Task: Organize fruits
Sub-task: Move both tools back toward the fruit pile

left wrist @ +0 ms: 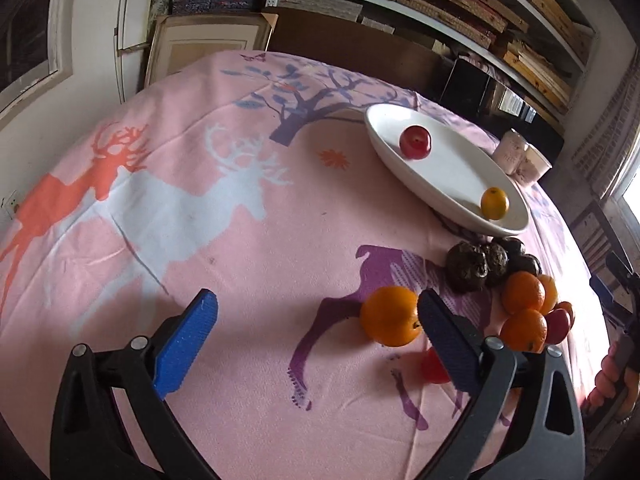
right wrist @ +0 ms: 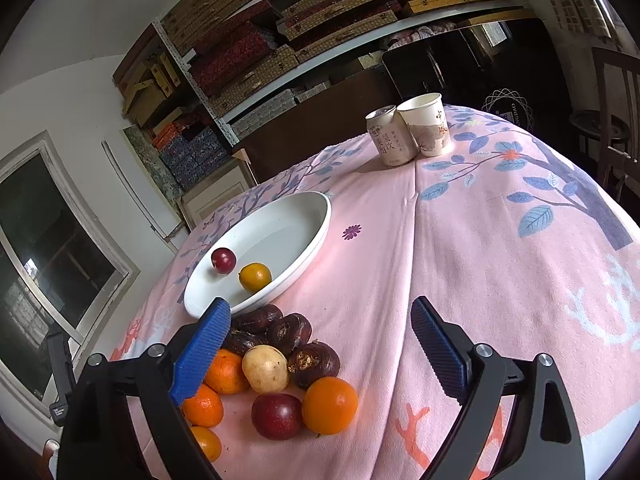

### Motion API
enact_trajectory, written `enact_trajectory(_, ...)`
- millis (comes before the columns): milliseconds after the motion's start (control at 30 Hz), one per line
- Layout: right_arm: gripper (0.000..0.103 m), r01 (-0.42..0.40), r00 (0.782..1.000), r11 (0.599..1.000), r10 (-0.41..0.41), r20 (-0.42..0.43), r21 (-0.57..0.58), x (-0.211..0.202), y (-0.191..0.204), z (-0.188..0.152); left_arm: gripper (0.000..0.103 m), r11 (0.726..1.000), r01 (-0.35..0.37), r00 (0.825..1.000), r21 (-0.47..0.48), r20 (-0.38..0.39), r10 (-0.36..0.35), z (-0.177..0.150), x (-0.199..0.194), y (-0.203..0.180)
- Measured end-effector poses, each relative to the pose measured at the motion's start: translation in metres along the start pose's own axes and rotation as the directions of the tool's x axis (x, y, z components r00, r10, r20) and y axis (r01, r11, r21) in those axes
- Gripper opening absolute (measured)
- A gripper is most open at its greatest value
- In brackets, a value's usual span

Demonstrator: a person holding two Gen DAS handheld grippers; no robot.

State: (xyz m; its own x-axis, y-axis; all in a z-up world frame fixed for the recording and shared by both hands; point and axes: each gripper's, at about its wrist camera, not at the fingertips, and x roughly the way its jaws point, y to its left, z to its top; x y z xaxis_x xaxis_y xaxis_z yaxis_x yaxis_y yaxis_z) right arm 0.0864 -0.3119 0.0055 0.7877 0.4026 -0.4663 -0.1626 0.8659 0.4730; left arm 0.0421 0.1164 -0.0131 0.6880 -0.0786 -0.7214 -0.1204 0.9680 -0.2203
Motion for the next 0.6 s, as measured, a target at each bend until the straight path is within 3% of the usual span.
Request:
enact_trajectory(67,0.092,-0.003,1.0,1.0,0.003,0.0,0.0,-0.002,-0.001,-0.001,0.098,0.999,0.016,1.0,0.046,-0.003,-0.015,-0.002,0.0,-0.009)
enact_trajectory(233,0.092,-0.008,1.0,1.0,0.007,-0.014,-0.027,-0.005,0.002,-0.009,0.098,0.979,-0.031,1.0,0.201,0.007,0.03,-0.008,-0.001,-0.039)
enact_trajectory(267,0.092,-0.007,1.0,0.999,0.006,-0.016,-0.034,-0.006,0.004,-0.01,0.097,0.979,-0.031,1.0,0.203,0.003,0.031,-0.008,0.0,-0.039)
enact_trajectory(300,0.092,-0.005,1.0,0.999,0.004,-0.017,-0.042,-0.006,0.005,-0.011,0.089,0.98,-0.025,1.0,0.196,-0.004,0.026,-0.008,0.001,-0.037)
enact_trajectory(333,0.092,-0.003,1.0,0.999,0.002,-0.02,-0.048,-0.006,0.006,-0.012,0.073,0.983,-0.018,1.0,0.185,-0.015,0.021,-0.007,0.002,-0.035)
enact_trajectory(433,0.092,-0.003,1.0,0.999,0.001,-0.029,-0.053,-0.006,0.007,-0.014,0.067,0.987,0.007,0.998,0.161,-0.055,0.002,-0.005,0.01,-0.03)
enact_trajectory(600,0.092,-0.008,0.999,0.998,0.005,-0.038,-0.064,-0.006,0.009,-0.016,0.066,0.98,0.027,0.996,0.196,-0.091,-0.009,-0.007,0.018,-0.038)
